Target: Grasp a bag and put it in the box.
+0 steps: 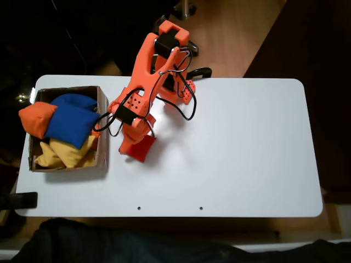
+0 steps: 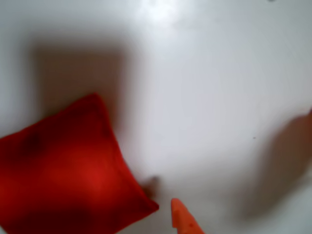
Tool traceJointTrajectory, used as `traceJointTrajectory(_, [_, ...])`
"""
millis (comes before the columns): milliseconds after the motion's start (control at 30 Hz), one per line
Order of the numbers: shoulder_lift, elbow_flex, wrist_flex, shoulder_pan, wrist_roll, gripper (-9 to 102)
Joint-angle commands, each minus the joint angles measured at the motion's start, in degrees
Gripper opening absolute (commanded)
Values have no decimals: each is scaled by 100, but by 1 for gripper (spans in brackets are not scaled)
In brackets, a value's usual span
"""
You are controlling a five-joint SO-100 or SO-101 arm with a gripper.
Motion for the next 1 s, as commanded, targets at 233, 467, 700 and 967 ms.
traceJointTrajectory(233, [-483, -642, 105, 185, -624, 90])
traceJointTrajectory(467, [-800, -923, 316, 211, -923, 90])
traceJointTrajectory(700, [-1116, -993, 369, 202, -1160, 90])
traceJointTrajectory(967, [-1345, -1046, 378, 246, -1301, 90])
